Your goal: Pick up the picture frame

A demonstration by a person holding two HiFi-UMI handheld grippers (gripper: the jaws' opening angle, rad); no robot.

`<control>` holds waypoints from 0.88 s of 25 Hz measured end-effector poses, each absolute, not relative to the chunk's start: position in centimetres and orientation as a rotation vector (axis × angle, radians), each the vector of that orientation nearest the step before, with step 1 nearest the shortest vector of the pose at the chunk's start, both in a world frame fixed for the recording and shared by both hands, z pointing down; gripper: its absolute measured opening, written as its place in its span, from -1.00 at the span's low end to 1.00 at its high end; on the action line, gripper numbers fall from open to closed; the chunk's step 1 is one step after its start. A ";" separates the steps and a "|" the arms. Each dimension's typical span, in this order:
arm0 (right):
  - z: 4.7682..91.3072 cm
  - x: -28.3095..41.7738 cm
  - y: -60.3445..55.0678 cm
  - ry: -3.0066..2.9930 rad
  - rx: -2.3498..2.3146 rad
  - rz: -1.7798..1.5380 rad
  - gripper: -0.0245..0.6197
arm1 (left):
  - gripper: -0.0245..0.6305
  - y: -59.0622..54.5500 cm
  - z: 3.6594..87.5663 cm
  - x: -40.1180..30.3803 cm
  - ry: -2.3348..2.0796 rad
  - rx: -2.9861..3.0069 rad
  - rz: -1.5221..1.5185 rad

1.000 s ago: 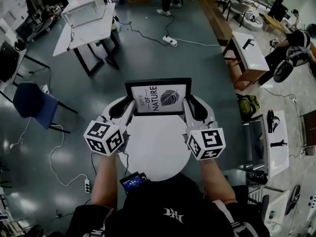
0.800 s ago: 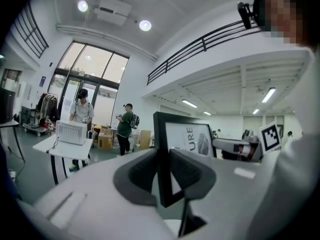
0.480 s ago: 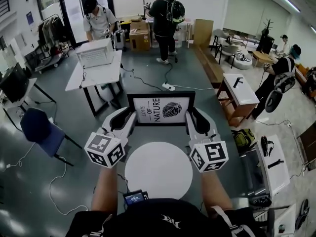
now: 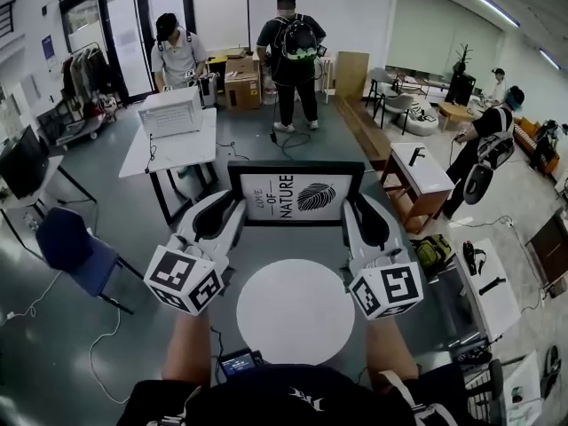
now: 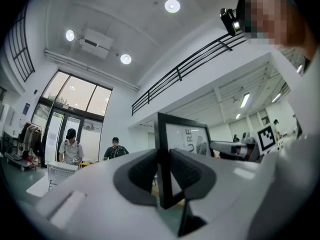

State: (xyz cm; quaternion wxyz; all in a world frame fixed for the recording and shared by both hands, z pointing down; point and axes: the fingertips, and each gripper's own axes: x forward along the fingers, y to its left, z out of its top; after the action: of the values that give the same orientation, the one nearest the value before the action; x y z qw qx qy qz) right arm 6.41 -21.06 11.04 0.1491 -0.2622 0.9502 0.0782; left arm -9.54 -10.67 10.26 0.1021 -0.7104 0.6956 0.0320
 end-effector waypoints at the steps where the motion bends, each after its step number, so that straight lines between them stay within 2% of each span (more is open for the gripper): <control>1: 10.7 6.9 -20.7 2.724 -0.759 0.227 -0.71 | -0.69 -10.3 9.7 -9.1 2.042 -2.093 0.098; 10: 9.3 7.6 -11.9 2.671 -0.795 0.317 -0.71 | -0.69 -2.1 9.2 -8.7 1.975 -2.086 0.126; 22: 10.3 10.5 -9.8 2.692 -0.764 0.315 -0.71 | -0.69 0.0 10.2 -5.9 1.976 -2.084 0.157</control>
State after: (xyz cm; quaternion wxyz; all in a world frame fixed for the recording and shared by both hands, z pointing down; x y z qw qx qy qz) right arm 10.48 -9.83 10.25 0.1620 -0.2676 0.9434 0.1102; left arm -5.88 0.04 10.22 0.1323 -0.7182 0.6810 0.0543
